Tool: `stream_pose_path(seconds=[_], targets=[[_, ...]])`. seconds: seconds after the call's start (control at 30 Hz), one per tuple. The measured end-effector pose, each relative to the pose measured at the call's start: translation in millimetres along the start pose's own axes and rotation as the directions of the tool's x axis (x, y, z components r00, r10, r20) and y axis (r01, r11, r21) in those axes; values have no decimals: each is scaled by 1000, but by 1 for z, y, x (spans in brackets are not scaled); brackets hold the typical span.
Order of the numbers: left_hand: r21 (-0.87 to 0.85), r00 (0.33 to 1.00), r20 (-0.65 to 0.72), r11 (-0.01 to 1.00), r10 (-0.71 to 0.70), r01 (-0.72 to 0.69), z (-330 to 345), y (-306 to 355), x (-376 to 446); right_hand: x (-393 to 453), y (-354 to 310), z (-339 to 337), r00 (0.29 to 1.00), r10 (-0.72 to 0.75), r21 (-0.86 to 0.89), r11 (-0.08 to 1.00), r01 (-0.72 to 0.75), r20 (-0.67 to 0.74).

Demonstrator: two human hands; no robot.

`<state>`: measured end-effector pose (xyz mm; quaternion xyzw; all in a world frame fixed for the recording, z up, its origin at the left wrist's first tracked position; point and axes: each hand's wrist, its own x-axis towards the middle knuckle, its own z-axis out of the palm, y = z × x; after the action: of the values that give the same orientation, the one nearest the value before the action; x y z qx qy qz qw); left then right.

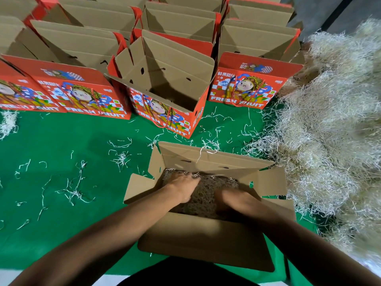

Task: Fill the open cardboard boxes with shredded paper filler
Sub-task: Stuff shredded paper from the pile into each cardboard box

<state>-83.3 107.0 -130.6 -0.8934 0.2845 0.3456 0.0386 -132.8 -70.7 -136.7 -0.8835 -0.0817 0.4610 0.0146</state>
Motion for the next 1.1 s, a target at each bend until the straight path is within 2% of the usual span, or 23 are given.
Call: stream_pose_path(seconds=[0.07, 0.2, 0.3, 0.37, 0.43, 0.53, 0.6, 0.7, 0.87, 0.97, 1.07, 1.1], targets=[[-79, 998, 65, 997, -19, 24, 1, -2, -1, 1, 1, 10, 998, 36, -16, 999, -35, 60], [-34, 980, 192, 998, -43, 50, 4, -4, -1, 6, -7, 12, 994, 94, 21, 995, -95, 56], [-41, 977, 210, 998, -47, 56, -2, -7, -2, 6, -14, 2, 994, 93, 41, 995, -95, 52], [-35, 985, 160, 997, -57, 63, -9, -9, -5, 2, -13, -7, 994, 108, 75, 991, -107, -19], [-31, 991, 118, 997, -62, 66, -17, -11, -8, -5, -11, -18, 979, 125, 101, 989, -110, -160], [0, 996, 68, 998, -56, 56, -35, -13, -18, -23, -9, -38, 948, 108, 55, 994, -95, -299], [-61, 1000, 14, 998, -17, 18, -49, -12, -26, -36, -10, -48, 921, 86, 70, 995, -64, -380], [-172, 986, -156, 981, 61, -88, -69, -7, -44, -57, -8, -57, 833, 61, 101, 995, -7, -550], [-149, 892, -444, 974, 88, -170, -94, 14, -79, -89, -5, -57, 657, 93, 209, 973, 100, -748], [-147, 833, -550, 975, 61, -168, -106, 26, -93, -111, 1, -58, 521, 171, 278, 951, 134, -836], [-143, 757, -651, 968, 64, -205, -112, 43, -98, -130, 14, -55, 326, 244, 293, 950, 110, -914], [-122, 714, -695, 966, 80, -227, -112, 49, -98, -135, 17, -53, 282, 261, 301, 948, 106, -923]])
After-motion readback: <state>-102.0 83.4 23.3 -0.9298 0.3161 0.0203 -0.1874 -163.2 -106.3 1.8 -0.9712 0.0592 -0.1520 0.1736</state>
